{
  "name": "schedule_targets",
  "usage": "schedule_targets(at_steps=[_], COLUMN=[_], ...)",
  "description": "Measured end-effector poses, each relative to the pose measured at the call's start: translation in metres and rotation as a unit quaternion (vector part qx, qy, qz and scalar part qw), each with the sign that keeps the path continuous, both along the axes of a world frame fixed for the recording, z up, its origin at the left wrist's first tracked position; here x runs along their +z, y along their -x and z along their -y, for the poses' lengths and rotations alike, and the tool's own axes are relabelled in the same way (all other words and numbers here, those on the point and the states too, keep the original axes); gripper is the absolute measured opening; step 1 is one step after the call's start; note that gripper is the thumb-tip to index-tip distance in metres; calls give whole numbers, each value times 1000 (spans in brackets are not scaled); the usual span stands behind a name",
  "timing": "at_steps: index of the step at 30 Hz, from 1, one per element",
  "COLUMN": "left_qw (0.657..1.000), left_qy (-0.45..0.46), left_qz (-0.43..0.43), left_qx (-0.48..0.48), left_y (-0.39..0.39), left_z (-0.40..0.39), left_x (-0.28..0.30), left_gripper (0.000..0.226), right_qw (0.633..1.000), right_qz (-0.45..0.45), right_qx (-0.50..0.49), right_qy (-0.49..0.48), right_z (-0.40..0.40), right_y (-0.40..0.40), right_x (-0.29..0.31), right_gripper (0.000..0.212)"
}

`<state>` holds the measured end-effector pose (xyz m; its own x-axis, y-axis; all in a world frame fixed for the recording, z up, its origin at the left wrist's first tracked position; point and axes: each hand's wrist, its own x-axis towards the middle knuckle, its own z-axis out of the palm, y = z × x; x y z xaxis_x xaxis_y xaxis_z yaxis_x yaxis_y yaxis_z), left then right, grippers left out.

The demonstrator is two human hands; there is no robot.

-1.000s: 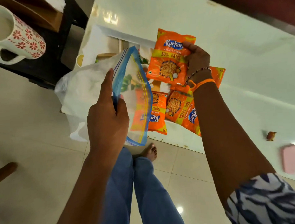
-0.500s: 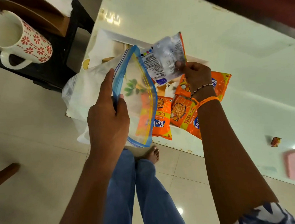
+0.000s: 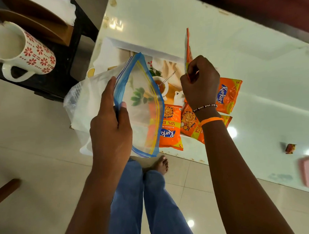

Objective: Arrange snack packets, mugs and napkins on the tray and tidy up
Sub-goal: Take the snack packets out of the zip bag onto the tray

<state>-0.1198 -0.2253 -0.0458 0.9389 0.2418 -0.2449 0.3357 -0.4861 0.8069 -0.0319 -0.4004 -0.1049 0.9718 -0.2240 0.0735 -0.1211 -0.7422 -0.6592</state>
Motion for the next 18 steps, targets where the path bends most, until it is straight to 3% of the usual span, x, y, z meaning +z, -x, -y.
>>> schedule_targets(at_steps=[4,6,9,13,18], left_qw=[1000,1000,1000,1000,1000], left_qy=[-4,-11,-11,-15,-18], left_qz=[1,1,4,-5,-18], left_qx=[4,-1,-7,-8,-2], left_y=[2,2,1,2,3], left_z=[0,0,-1,-4,-6], left_x=[-2,-3,-6,-8,-7], left_gripper=[46,47,46,46,46], right_qw=[997,990,980,986,944], right_qz=[-41,-111,-193,-156,-193], right_qx=[-20,-15,32,52,170], right_qy=[63,81,25,-7,208], right_z=[-18,-28,-43,-40,-22], right_y=[-6,-17,-31,-24,-5], right_x=[-12,-25,-41,-48,-61], right_gripper=[10,24,28,28,55])
